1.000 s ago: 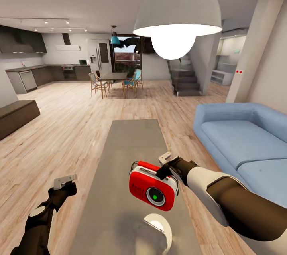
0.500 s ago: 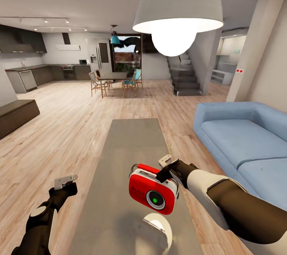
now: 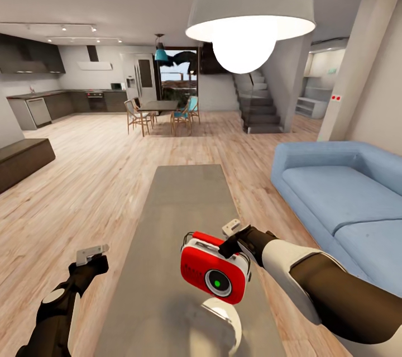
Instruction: Turn on the radio receiver that's on the table in the living room.
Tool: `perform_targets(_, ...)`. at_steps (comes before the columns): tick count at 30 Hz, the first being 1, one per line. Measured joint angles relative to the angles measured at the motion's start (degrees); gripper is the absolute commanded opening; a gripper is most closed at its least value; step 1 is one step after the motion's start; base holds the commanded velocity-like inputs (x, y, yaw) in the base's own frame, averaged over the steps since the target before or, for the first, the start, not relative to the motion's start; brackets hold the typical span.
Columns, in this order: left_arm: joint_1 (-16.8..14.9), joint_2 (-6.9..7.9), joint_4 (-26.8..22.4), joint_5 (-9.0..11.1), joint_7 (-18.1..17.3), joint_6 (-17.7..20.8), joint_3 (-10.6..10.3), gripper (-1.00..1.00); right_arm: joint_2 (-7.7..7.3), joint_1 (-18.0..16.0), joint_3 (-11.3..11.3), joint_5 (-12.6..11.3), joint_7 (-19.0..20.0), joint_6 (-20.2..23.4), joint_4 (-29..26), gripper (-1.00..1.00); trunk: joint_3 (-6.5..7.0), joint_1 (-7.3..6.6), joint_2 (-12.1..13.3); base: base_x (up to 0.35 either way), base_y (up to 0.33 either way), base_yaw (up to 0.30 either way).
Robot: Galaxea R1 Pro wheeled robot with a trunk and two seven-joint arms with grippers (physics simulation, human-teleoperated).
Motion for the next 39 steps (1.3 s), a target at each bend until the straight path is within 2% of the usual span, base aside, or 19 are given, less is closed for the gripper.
perform_targets(21, 0.0, -0.09, 0.38, -0.04, 0.09, 0.0, 0.0, -1.0, 0.0, 0.43, -0.02, 0.02, -0.05, 0.07, -0.02, -1.0, -3.77, 4.61, -8.42, 0.0, 0.0, 0.0)
perform_targets(27, 0.0, -0.09, 0.78, 0.04, 2.58, -0.08, -0.14, -1.0, 0.0, 0.47, -0.02, 0.02, -0.05, 0.07, -0.02, -1.0, -4.84, 5.93, -10.83, 0.0, 0.0, 0.0)
perform_targets(39, 0.0, -0.18, 0.86, 0.13, 2.99, -0.14, -0.18, -1.0, 0.0, 0.47, -0.02, 0.03, -0.05, 0.07, -0.02, -1.0, -7.0, 8.57, -15.64, 0.0, 0.0, 0.0)
